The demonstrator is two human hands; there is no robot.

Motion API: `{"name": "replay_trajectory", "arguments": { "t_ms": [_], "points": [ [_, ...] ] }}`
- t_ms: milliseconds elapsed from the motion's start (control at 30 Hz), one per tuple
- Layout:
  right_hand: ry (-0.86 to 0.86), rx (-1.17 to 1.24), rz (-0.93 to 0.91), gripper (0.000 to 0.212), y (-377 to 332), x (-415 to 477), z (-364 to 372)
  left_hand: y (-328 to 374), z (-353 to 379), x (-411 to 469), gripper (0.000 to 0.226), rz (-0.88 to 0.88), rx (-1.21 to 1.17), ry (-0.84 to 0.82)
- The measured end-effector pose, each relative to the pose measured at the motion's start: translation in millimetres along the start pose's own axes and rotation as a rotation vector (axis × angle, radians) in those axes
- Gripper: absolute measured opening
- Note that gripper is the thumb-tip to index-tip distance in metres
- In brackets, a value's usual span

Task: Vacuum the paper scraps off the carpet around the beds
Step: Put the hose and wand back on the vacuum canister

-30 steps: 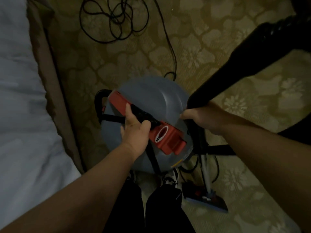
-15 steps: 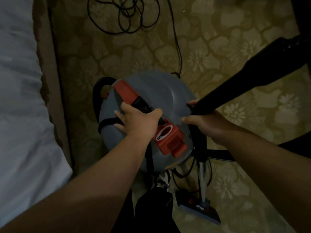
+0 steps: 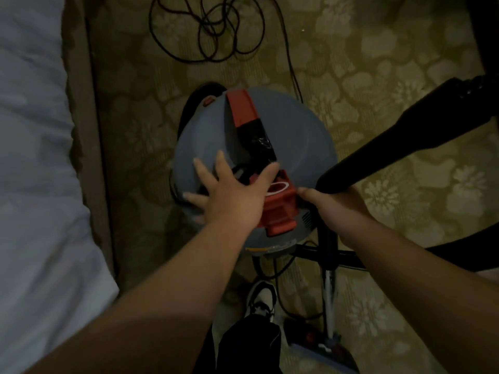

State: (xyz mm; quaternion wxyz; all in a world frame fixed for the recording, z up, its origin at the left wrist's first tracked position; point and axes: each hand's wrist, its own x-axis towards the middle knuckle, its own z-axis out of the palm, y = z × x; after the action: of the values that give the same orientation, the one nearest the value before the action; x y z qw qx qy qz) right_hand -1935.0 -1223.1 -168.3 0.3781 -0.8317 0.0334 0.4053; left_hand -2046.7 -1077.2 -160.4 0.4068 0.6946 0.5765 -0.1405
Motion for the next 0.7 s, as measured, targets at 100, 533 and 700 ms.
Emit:
{"name": "replay_trajectory", "arguments": {
  "t_ms": [100,533,700],
  "points": [
    [0.027,0.01,0.009,0.067,2,5,0,-9,12,5,0.096,-0.028,-0.066,-0.029],
    [-0.115,0.004,-0.123,0.036,-39,24,8,18,-22,59,0.08,0.046,-0.069,-0.014],
    [-0.154,-0.07,-0.082,0.075,-69,42,45,26,-83,110,0.079,0.185,0.057,0.002]
  ]
}}
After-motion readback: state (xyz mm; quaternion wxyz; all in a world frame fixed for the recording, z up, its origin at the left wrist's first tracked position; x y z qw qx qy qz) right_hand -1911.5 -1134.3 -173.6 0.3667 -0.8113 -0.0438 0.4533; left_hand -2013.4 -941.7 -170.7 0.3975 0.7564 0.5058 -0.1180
